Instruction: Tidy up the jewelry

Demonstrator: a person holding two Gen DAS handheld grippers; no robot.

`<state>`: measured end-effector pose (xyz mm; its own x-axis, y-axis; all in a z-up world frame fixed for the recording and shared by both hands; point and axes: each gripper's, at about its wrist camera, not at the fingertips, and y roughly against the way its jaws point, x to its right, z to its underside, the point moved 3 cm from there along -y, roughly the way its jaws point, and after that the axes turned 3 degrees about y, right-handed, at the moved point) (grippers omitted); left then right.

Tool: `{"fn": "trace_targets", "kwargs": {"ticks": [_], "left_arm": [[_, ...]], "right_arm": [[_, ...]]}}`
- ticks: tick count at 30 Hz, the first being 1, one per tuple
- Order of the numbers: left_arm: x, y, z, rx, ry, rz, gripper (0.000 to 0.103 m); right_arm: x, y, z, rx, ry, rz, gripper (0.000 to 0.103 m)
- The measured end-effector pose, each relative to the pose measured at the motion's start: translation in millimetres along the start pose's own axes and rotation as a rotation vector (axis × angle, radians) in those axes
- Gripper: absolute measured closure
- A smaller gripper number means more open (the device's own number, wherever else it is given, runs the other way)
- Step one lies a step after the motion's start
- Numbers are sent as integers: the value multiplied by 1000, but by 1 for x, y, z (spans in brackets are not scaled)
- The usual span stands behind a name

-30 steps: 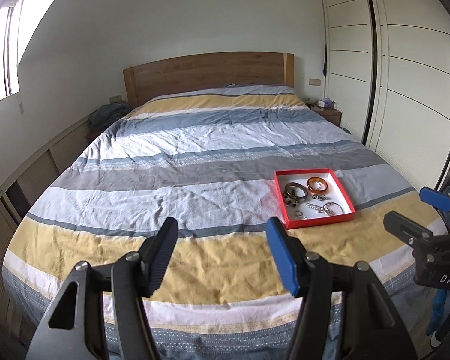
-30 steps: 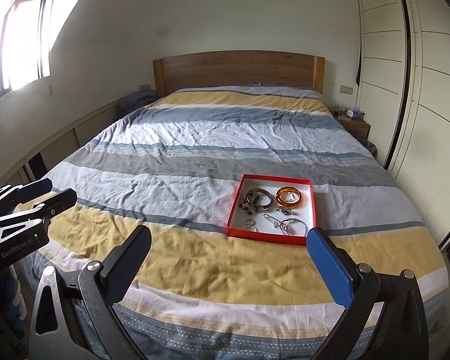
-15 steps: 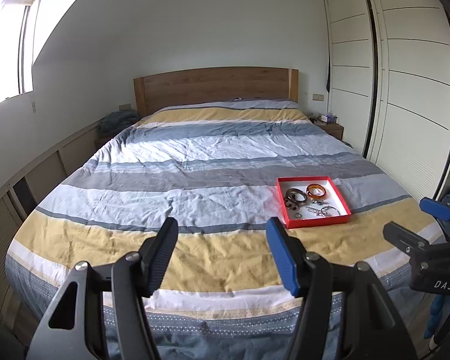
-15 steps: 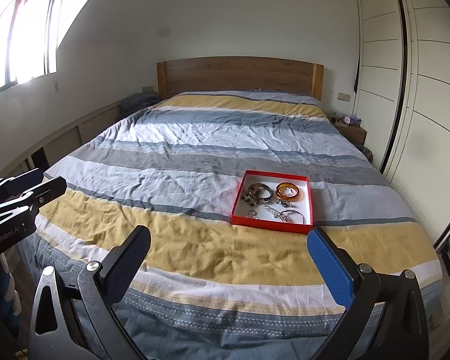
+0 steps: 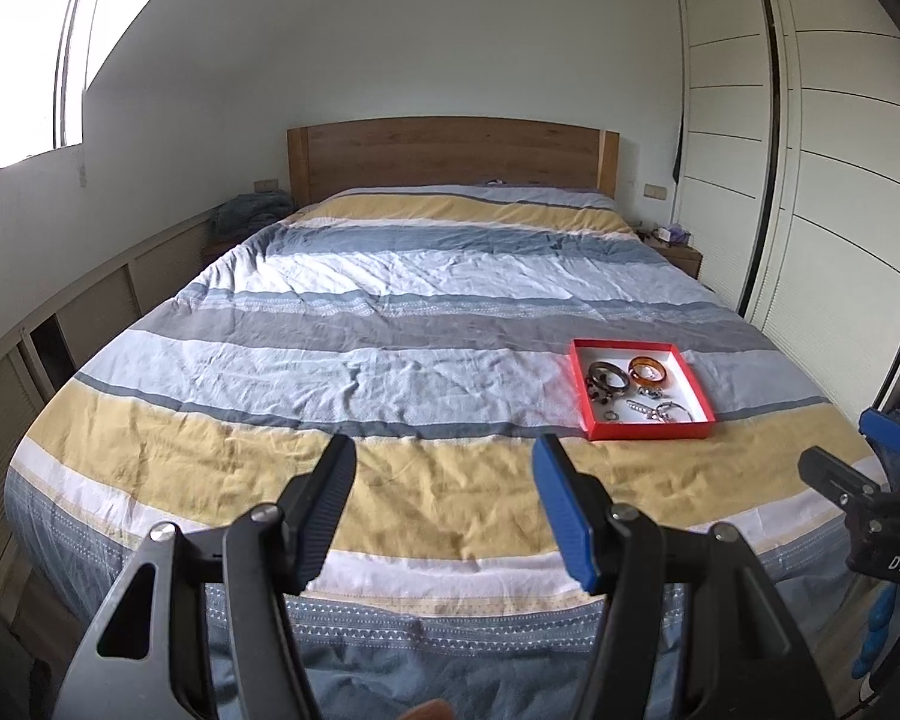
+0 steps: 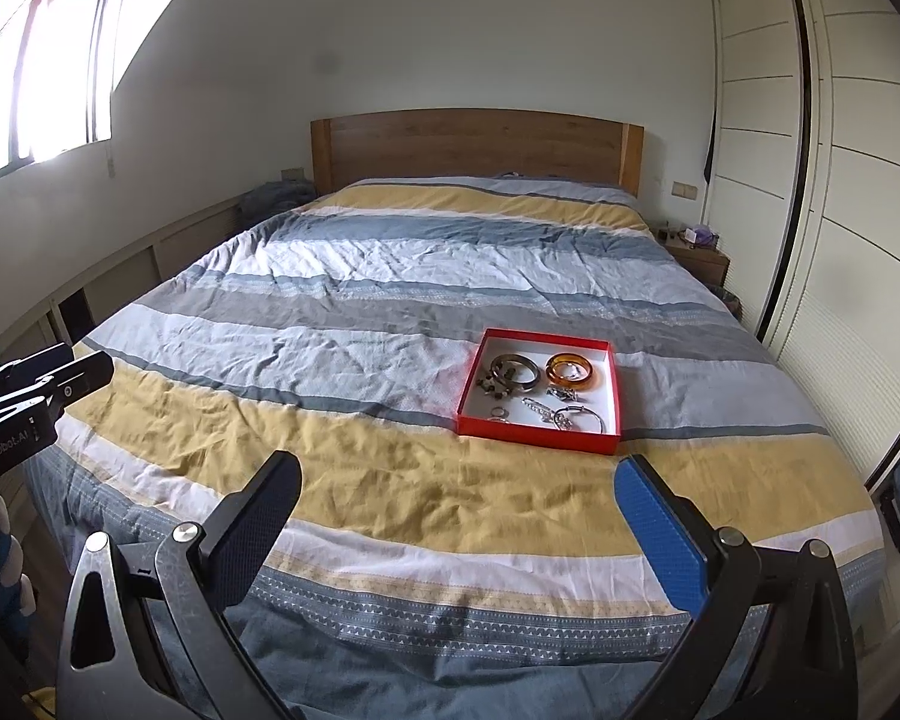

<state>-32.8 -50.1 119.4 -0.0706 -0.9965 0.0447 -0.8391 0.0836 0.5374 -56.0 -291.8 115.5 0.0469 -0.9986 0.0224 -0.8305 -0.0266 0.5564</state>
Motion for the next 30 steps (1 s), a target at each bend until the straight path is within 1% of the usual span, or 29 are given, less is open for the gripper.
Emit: {"fn": "trace_targets", "kwargs": {"ticks": [4, 9, 22, 26, 30], "left_arm": [[-7, -11, 6, -28, 9, -22, 44], [-11, -23, 15, -58, 10, -23, 44], [-13, -61, 33, -146, -9, -105, 44], [-13, -67, 36, -161, -14, -109, 44], [-13, -71, 38, -169, -12, -104, 44]], "right_arm": [[0, -5, 4, -13, 6, 28, 0], [1, -12, 11, -23, 1, 45, 0], [14, -29, 18, -28, 0, 80, 0], [21, -35, 21, -32, -15, 84, 0], [30, -45, 27, -58, -41, 86, 0]]}}
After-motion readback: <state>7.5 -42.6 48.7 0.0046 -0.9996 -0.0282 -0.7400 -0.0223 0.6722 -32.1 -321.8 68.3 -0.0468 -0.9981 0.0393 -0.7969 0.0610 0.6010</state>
